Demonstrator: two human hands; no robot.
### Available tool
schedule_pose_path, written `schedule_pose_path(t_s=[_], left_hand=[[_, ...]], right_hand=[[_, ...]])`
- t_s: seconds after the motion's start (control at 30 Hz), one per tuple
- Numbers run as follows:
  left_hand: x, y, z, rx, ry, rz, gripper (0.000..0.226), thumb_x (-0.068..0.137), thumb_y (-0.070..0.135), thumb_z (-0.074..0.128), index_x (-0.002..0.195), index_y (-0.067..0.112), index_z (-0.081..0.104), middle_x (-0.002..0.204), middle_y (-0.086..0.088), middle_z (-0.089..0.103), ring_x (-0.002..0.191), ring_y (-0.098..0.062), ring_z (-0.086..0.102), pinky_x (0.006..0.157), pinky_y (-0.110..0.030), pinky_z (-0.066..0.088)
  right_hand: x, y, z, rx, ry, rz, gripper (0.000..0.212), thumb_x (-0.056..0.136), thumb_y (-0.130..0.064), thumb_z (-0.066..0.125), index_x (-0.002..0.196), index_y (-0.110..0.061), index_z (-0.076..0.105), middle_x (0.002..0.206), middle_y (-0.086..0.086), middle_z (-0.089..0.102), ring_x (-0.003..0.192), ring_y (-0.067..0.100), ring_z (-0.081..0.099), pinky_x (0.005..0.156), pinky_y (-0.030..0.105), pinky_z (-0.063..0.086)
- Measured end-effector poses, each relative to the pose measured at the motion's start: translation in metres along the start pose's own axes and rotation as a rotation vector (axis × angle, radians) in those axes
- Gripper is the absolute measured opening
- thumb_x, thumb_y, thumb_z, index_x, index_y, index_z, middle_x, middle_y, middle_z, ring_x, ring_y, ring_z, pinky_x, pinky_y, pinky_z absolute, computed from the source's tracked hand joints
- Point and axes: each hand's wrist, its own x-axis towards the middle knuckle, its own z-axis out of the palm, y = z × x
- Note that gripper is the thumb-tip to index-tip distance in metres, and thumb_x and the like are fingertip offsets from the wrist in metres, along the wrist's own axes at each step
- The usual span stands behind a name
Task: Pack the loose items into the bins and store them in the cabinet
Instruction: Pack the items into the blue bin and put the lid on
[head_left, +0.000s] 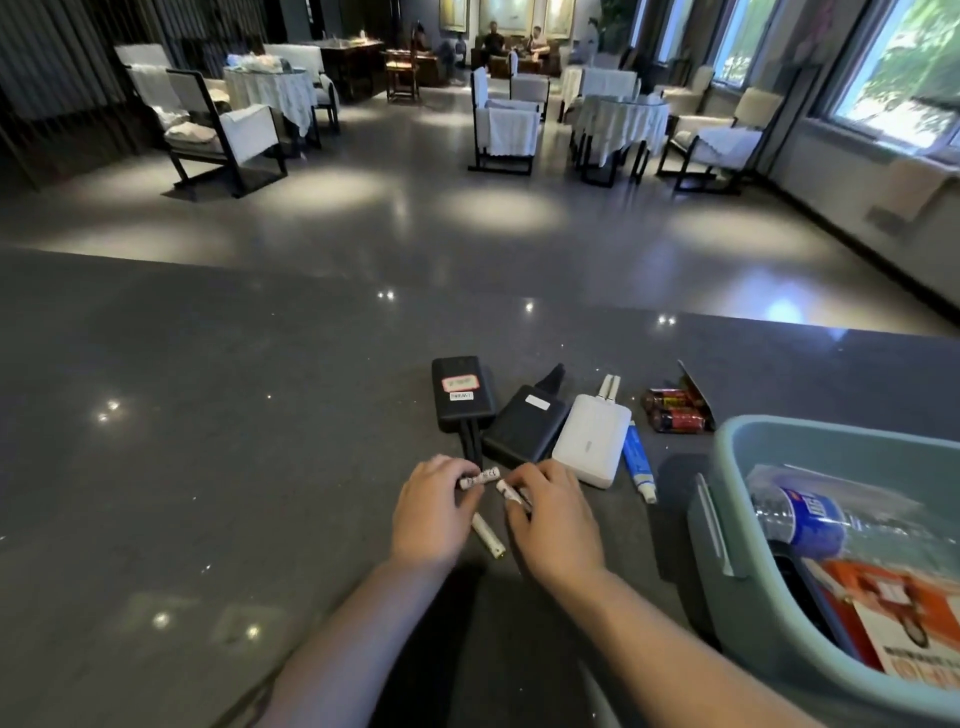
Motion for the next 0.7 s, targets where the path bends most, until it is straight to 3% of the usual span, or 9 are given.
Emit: schedule_pose_path(t_s=[0.2,0.3,0.43,0.57,0.7], left_hand=[[-0.005,-0.004,-0.017,0.074,-0.062,-0.082,0.022,0.083,0.021,0.062,0.104,0.027,0.062,0.087,0.008,0.057,0.090,-0.015,0.056,0.076,-0.030,0.045],[-0.027,-0.006,-0.026,0.058,-0.073,-0.142,0.031,0.085,0.022,0.061,0.115,0.030,0.056,0.086,0.012,0.051,0.083,-0.008,0.052,0.071,-0.023,0.038],[-0.053,0.004,-0.022,0.021,-0.069,-0.101,0.043,0.086,0.024,0.063,0.127,0.027,0.052,0.100,0.007,0.055,0.095,-0.011,0.054,0.080,-0.021,0.041],[-0.057,0.009,-0.019,-0.012,-0.170,-0.105,0.050,0.087,0.025,0.061,0.134,0.029,0.046,0.114,0.007,0.054,0.105,-0.011,0.052,0.087,-0.021,0.039],[-0.049,0.007,-0.031,-0.041,-0.350,-0.123,0.075,0.074,0.028,0.072,0.139,0.038,0.035,0.112,0.013,0.042,0.102,-0.004,0.046,0.086,-0.019,0.038]], right_hand=[[-0.010,0.004,-0.004,-0.009,-0.032,-0.005,0.019,0.090,-0.021,0.055,0.108,-0.025,0.058,0.109,-0.006,0.049,0.106,0.012,0.045,0.084,0.027,0.043],[-0.017,0.006,-0.004,0.012,-0.056,0.014,0.018,0.089,-0.022,0.057,0.106,-0.027,0.057,0.108,-0.008,0.049,0.103,0.010,0.044,0.082,0.025,0.041],[-0.025,0.000,0.001,0.057,-0.070,0.049,0.015,0.084,-0.025,0.059,0.099,-0.029,0.055,0.103,-0.008,0.049,0.100,0.011,0.046,0.080,0.030,0.043],[-0.029,-0.003,0.003,0.109,-0.098,0.064,0.015,0.082,-0.025,0.059,0.095,-0.028,0.053,0.097,-0.009,0.048,0.091,0.012,0.049,0.076,0.029,0.043],[-0.027,0.009,-0.006,0.149,-0.089,0.041,0.019,0.083,-0.031,0.063,0.101,-0.030,0.056,0.096,-0.010,0.052,0.082,0.011,0.054,0.074,0.030,0.046]])
